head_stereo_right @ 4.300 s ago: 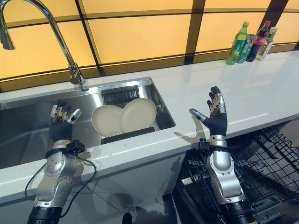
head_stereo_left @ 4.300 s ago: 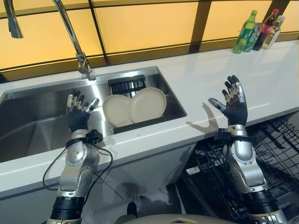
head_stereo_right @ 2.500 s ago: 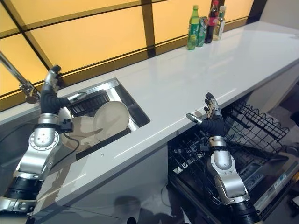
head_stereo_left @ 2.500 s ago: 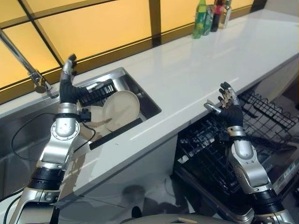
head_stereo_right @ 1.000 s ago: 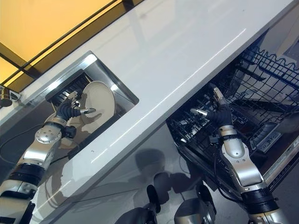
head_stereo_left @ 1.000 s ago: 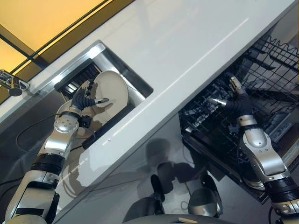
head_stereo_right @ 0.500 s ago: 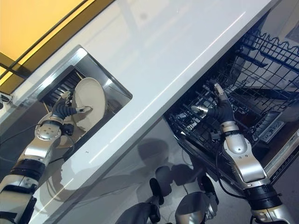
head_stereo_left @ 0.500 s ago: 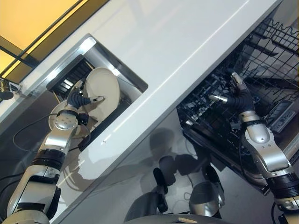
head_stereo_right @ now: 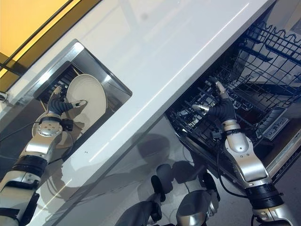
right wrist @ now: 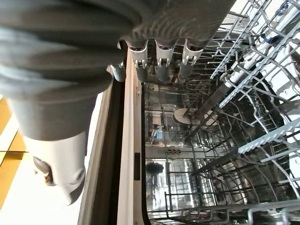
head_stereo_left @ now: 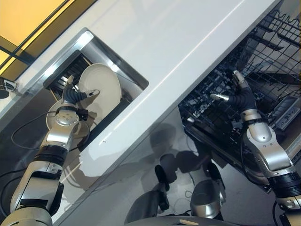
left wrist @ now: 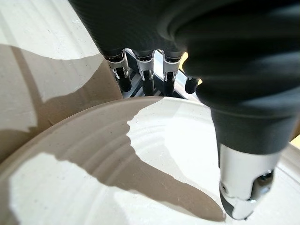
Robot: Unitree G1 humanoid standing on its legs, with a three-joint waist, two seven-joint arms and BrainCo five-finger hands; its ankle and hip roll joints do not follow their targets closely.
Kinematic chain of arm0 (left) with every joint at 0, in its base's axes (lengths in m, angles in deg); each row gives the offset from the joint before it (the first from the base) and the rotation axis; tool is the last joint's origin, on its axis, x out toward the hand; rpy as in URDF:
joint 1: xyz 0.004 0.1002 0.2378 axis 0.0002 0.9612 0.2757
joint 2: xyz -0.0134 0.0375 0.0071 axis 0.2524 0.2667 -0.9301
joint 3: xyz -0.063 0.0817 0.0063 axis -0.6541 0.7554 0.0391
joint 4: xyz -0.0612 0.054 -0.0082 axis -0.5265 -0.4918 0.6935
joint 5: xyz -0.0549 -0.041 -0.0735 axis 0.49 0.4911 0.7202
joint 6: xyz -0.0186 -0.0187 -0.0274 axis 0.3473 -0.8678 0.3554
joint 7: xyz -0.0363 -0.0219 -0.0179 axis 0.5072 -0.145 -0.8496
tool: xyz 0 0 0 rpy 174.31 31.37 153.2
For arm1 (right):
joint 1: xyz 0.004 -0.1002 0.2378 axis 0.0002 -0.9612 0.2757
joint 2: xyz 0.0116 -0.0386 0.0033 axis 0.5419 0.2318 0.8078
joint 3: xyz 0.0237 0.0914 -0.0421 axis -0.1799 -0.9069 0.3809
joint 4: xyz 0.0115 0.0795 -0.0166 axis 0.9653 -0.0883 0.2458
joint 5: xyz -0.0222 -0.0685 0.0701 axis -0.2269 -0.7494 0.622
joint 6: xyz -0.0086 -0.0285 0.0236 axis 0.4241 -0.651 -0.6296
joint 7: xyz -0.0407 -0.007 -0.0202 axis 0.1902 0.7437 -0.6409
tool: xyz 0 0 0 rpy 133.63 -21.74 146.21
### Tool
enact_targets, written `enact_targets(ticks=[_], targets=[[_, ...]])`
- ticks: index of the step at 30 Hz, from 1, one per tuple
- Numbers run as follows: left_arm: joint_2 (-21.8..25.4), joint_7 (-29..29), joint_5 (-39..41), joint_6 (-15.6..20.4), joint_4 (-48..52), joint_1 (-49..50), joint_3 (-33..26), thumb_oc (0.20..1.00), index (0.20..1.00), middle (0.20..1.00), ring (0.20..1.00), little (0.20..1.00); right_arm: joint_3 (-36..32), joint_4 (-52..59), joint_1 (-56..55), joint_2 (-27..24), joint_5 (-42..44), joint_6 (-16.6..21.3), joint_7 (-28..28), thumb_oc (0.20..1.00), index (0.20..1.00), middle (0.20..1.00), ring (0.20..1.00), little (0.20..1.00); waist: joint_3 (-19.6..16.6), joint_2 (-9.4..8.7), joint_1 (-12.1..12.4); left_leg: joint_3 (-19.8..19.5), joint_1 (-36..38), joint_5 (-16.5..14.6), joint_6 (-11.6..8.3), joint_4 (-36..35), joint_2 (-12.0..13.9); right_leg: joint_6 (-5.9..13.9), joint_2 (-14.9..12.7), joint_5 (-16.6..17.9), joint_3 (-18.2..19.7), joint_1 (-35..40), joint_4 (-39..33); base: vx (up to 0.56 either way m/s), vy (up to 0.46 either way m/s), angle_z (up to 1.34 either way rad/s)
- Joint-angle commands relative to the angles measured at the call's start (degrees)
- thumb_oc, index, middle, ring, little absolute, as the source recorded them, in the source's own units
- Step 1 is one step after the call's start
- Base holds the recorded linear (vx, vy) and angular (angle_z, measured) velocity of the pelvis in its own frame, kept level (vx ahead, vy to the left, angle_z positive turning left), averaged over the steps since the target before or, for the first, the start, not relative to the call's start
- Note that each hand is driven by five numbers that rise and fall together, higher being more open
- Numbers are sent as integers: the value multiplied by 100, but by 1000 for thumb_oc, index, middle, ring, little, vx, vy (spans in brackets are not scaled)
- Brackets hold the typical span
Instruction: Pick up plates and place into dishwasher.
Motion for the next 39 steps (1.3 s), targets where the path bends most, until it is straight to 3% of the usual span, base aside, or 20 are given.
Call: enact_targets(ticks=[1,6,7,8,9,10,11,21,39], targets=[[32,36,124,167,-310,-490,-409,1000,1000,1000,1000,1000,-146,425,437,-161,-125,148,-19,1000,1000,1000,1000,1000,-161,-132,104,-43,7,-764,-166,578,-74,-297,25,506,253,-1201,655,0,0,0],[-45,-1289,561,292,-5,-413,-287,1000,1000,1000,1000,1000,-212,472,392,-152,-119,139,34,1000,1000,1000,1000,1000,-151,-107,114,-49,19,-765,-157,562,-81,-287,9,516,239,-1174,634,0,0,0],[-61,-1543,680,262,105,-365,-226,705,705,705,705,705,-220,451,378,-148,-124,168,51,1000,1000,1000,1000,1000,-148,-93,118,-52,30,-763,-156,555,-86,-283,5,521,237,-1157,624,0,0,0],[-57,-1715,759,233,165,-333,-165,551,551,551,551,551,-219,436,375,-149,-139,183,57,1000,1000,1000,1000,1000,-143,-76,116,-54,40,-762,-154,552,-91,-279,2,525,236,-1150,623,0,0,0],[-44,-1920,793,173,226,-305,-91,485,485,485,485,485,-217,426,380,-155,-148,178,64,1000,1000,1000,1000,1000,-144,-57,114,-45,57,-764,-154,542,-95,-270,-15,531,227,-1128,607,7,39,1],[6,-2089,852,177,255,-260,2,297,297,297,297,297,-213,412,379,-196,-132,183,64,1000,1000,1000,1000,1000,-147,-24,109,-43,86,-760,-151,525,-108,-267,-22,536,224,-1098,593,12,44,2],[32,-2173,887,164,263,-245,56,200,200,200,200,200,-205,400,384,-222,-115,184,64,1000,1000,1000,1000,1000,-150,-8,106,-45,103,-759,-148,516,-114,-264,-23,532,223,-1077,586,19,42,3],[264,-2695,1128,125,208,-122,127,200,200,200,200,200,-318,391,214,-436,34,219,198,1000,1000,1000,1000,1000,-247,95,72,-36,284,-773,-125,414,-162,-241,-38,474,194,-870,494,30,25,4],[217,-2591,1433,405,269,82,-117,200,200,200,200,200,-384,409,45,-410,36,249,194,1000,1000,1000,1000,1000,-346,76,144,-98,332,-765,-132,368,-150,-214,-65,446,123,-779,446,0,0,0]])
